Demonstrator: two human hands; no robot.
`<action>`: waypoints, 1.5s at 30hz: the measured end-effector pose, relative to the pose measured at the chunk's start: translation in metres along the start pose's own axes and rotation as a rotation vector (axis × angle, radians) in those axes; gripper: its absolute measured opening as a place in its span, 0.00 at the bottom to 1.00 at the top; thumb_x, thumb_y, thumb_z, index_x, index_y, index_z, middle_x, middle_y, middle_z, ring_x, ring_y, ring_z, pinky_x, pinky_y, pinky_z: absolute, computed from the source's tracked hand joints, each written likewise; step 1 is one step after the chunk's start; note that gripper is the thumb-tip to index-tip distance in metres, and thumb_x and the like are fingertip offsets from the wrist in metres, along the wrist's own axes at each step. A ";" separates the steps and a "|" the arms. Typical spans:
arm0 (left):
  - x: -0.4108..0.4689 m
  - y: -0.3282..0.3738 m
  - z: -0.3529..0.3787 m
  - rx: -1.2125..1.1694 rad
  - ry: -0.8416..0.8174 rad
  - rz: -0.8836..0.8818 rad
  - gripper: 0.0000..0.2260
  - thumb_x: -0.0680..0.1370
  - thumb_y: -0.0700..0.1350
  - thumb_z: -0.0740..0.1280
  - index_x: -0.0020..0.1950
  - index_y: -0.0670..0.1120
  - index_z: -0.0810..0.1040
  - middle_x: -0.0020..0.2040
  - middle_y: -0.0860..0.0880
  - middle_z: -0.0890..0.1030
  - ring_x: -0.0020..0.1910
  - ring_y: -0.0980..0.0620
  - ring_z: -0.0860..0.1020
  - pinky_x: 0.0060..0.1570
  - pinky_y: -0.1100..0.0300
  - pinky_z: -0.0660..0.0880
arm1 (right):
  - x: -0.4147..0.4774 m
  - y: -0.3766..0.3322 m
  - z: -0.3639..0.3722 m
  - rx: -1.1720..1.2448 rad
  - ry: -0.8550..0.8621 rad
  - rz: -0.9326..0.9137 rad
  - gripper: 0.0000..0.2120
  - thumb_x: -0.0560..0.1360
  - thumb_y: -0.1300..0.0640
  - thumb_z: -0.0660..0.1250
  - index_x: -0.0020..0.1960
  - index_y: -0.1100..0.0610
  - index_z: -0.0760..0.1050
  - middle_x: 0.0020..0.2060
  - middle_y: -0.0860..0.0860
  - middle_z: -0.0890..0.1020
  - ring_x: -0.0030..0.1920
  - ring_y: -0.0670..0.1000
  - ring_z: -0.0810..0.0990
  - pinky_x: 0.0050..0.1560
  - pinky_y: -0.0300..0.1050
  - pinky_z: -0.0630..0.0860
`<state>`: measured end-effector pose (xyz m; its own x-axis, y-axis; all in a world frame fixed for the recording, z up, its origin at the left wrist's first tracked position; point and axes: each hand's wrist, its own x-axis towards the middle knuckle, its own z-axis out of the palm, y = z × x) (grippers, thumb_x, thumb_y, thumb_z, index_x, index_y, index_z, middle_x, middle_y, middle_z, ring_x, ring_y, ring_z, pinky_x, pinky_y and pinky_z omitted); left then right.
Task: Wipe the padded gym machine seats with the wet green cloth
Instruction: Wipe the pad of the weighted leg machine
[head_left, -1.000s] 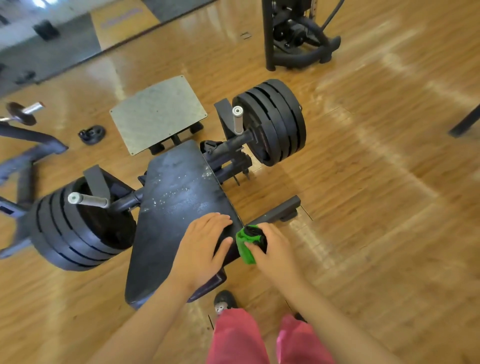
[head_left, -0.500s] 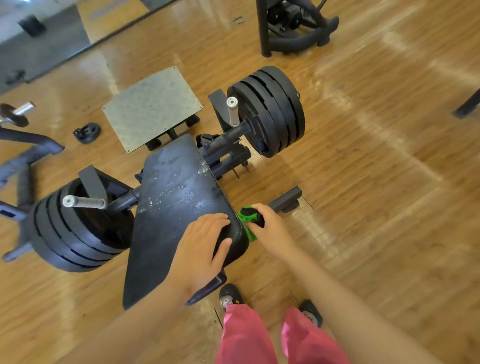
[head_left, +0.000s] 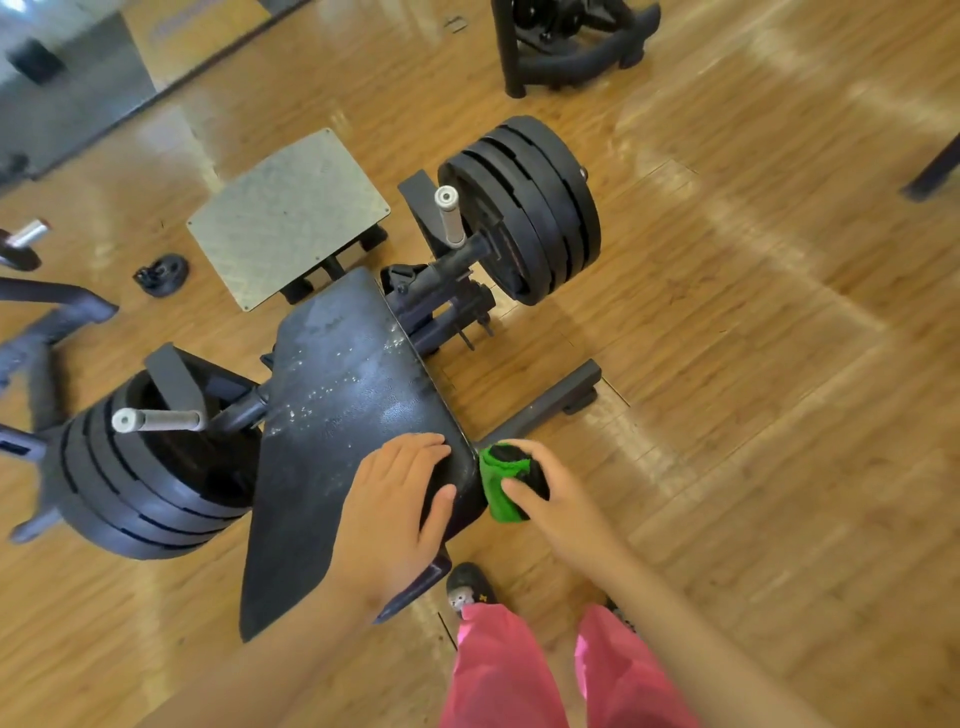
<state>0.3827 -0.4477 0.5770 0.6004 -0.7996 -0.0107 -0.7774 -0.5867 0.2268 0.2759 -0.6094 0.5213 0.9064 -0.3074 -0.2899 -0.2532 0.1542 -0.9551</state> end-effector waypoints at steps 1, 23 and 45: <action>0.000 0.001 0.000 -0.001 0.002 -0.001 0.17 0.80 0.53 0.56 0.62 0.46 0.76 0.63 0.53 0.76 0.65 0.53 0.71 0.66 0.62 0.61 | -0.001 0.001 0.002 -0.026 0.013 -0.024 0.16 0.79 0.62 0.64 0.65 0.49 0.71 0.59 0.45 0.77 0.61 0.40 0.75 0.63 0.40 0.72; 0.003 0.003 -0.002 0.003 0.013 -0.096 0.17 0.77 0.55 0.58 0.60 0.48 0.76 0.62 0.54 0.76 0.66 0.52 0.71 0.66 0.60 0.60 | 0.021 -0.004 -0.017 -0.180 -0.150 -0.113 0.16 0.77 0.63 0.66 0.64 0.52 0.74 0.58 0.44 0.79 0.59 0.40 0.76 0.62 0.40 0.73; 0.006 -0.008 0.006 -0.144 0.060 -0.369 0.22 0.78 0.60 0.56 0.67 0.51 0.73 0.70 0.56 0.70 0.75 0.57 0.60 0.72 0.47 0.60 | 0.122 -0.004 0.014 -0.214 -0.106 -0.023 0.17 0.76 0.70 0.63 0.58 0.51 0.73 0.51 0.45 0.78 0.56 0.43 0.75 0.56 0.28 0.70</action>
<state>0.3912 -0.4485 0.5689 0.8477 -0.5269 -0.0613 -0.4756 -0.8061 0.3522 0.3921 -0.6338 0.4905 0.9405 -0.2061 -0.2702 -0.2873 -0.0575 -0.9561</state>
